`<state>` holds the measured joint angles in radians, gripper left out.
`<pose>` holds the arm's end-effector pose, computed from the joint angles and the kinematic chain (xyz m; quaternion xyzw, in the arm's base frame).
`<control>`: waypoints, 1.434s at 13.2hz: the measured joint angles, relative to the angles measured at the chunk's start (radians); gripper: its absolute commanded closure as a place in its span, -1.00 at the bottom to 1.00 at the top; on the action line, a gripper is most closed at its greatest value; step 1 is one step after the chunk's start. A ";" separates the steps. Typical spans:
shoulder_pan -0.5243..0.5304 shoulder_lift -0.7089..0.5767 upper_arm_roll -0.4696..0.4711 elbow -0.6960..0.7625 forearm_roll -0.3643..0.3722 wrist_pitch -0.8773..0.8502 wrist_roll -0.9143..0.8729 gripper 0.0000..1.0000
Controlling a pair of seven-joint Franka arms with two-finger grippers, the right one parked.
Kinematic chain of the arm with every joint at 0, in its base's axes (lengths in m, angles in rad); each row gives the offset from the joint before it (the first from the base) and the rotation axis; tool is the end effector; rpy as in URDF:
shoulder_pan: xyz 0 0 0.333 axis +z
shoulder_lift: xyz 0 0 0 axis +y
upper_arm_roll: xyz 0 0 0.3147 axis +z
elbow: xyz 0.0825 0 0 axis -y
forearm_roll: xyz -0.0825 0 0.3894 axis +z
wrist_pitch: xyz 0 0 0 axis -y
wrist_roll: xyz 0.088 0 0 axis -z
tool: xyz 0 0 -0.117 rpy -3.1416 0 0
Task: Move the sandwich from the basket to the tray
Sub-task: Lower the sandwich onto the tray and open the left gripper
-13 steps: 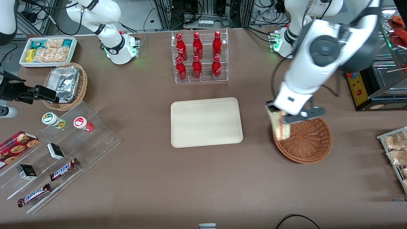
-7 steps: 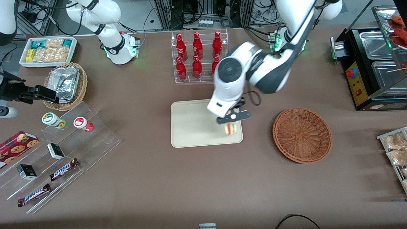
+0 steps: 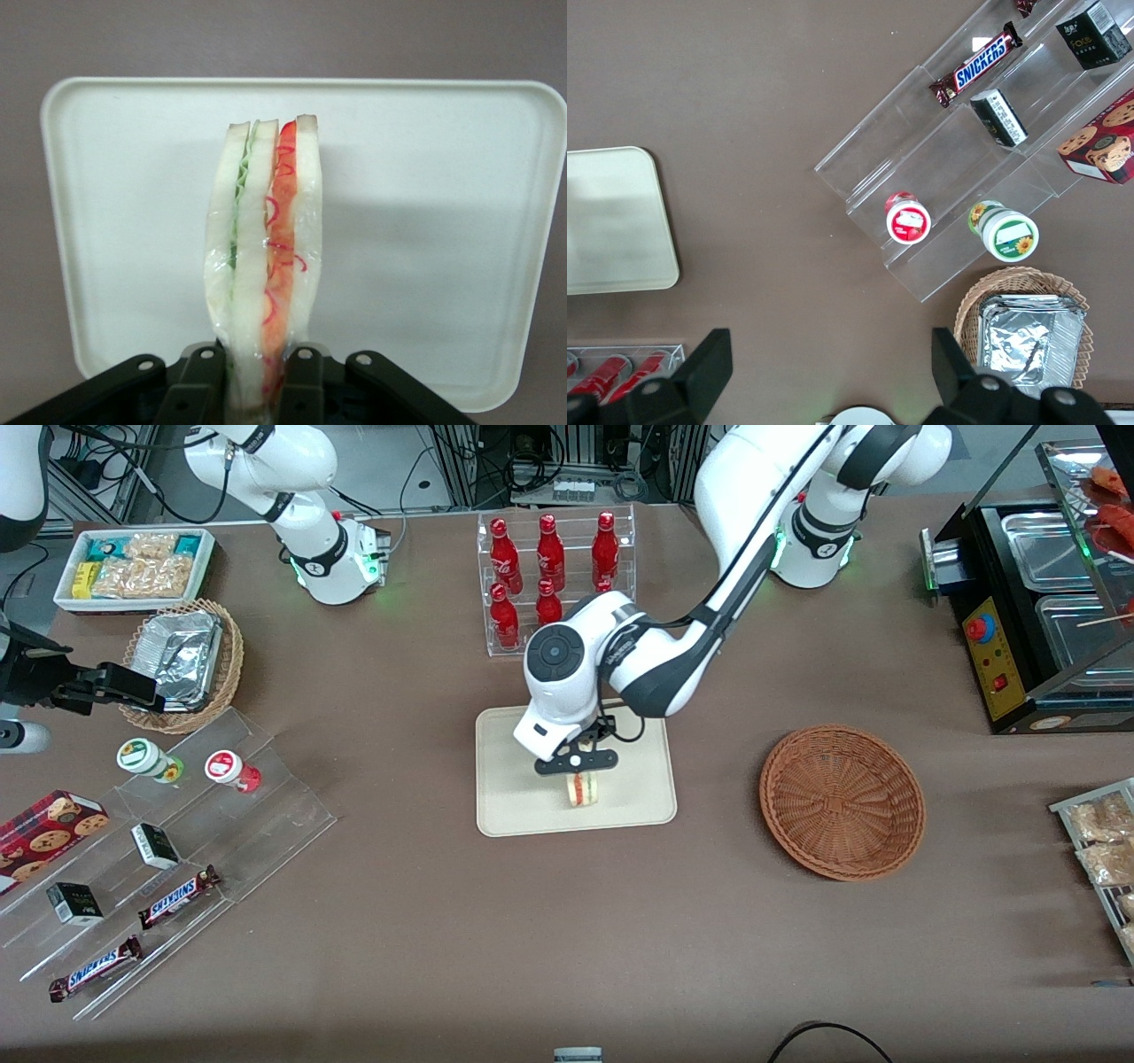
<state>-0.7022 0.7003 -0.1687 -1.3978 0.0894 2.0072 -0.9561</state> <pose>0.4860 -0.5332 0.2763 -0.9983 -0.0393 0.0368 0.0227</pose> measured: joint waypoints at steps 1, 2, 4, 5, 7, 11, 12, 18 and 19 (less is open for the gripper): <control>-0.011 0.017 0.000 0.000 0.000 0.015 -0.001 1.00; -0.017 0.033 0.000 0.001 0.001 0.024 -0.002 1.00; -0.023 0.057 0.001 0.001 0.002 0.030 -0.002 1.00; -0.025 0.065 0.001 0.001 0.002 0.033 -0.002 0.74; -0.026 0.074 0.001 0.001 0.002 0.035 -0.002 -0.32; -0.029 0.076 0.001 0.002 0.005 0.035 -0.005 -1.00; -0.029 0.076 0.003 0.006 0.005 0.035 -0.006 -1.00; -0.018 -0.033 0.050 0.061 0.006 -0.107 -0.013 -1.00; -0.008 -0.075 0.058 0.066 0.006 -0.152 -0.013 -1.00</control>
<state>-0.7105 0.6257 -0.1110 -1.3315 0.0955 1.8551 -0.9688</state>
